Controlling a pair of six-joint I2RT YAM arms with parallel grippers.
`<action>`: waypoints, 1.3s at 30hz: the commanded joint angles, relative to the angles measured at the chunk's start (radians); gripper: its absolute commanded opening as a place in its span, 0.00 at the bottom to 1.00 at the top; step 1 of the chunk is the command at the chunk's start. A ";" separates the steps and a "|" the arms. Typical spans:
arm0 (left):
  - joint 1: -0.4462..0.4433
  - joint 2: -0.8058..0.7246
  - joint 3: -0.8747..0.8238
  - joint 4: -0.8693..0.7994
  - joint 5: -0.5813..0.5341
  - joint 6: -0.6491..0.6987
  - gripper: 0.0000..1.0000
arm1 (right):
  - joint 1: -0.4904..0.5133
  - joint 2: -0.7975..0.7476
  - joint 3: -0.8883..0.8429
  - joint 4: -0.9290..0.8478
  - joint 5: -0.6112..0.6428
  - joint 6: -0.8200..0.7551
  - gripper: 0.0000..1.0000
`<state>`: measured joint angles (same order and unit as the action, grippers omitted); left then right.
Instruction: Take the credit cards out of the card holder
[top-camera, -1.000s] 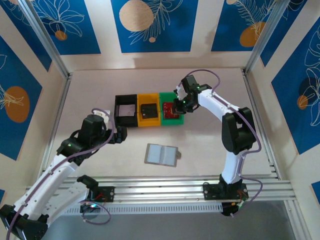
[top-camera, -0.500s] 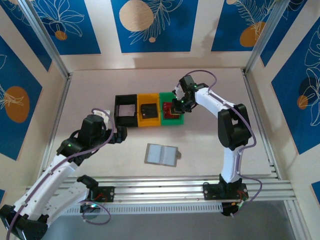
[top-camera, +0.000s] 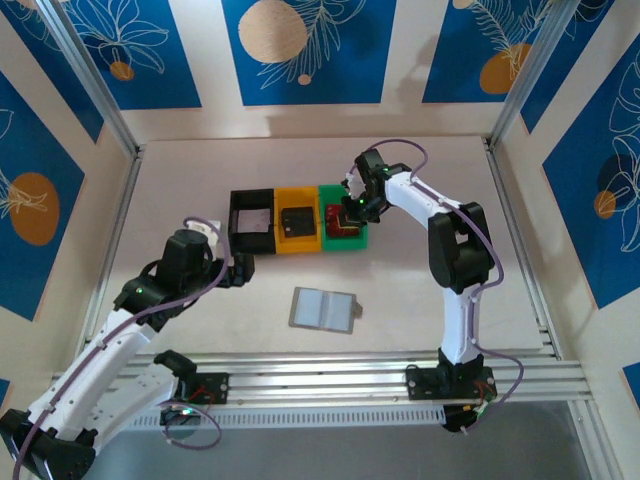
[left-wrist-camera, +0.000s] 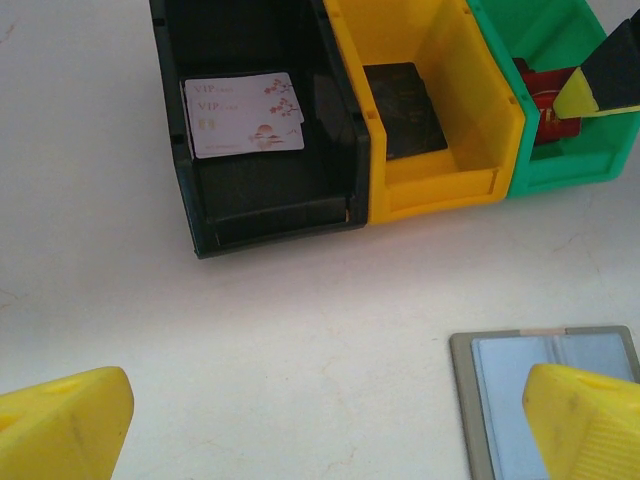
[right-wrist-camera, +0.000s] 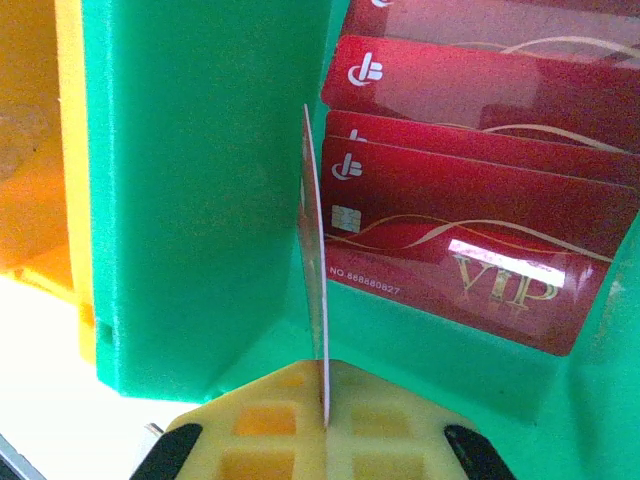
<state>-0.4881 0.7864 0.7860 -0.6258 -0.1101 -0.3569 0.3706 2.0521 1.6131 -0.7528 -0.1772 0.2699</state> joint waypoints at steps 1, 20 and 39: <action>0.009 -0.010 -0.007 0.013 0.001 0.019 1.00 | -0.005 0.024 0.029 -0.038 -0.025 -0.016 0.00; 0.009 -0.007 -0.008 0.014 0.007 0.021 1.00 | -0.013 0.069 0.090 -0.088 0.003 -0.012 0.12; 0.009 -0.006 -0.010 0.014 0.009 0.019 1.00 | -0.017 0.081 0.143 -0.126 0.035 -0.001 0.16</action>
<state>-0.4881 0.7864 0.7860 -0.6212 -0.1093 -0.3565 0.3592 2.1136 1.7203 -0.8440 -0.1467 0.2703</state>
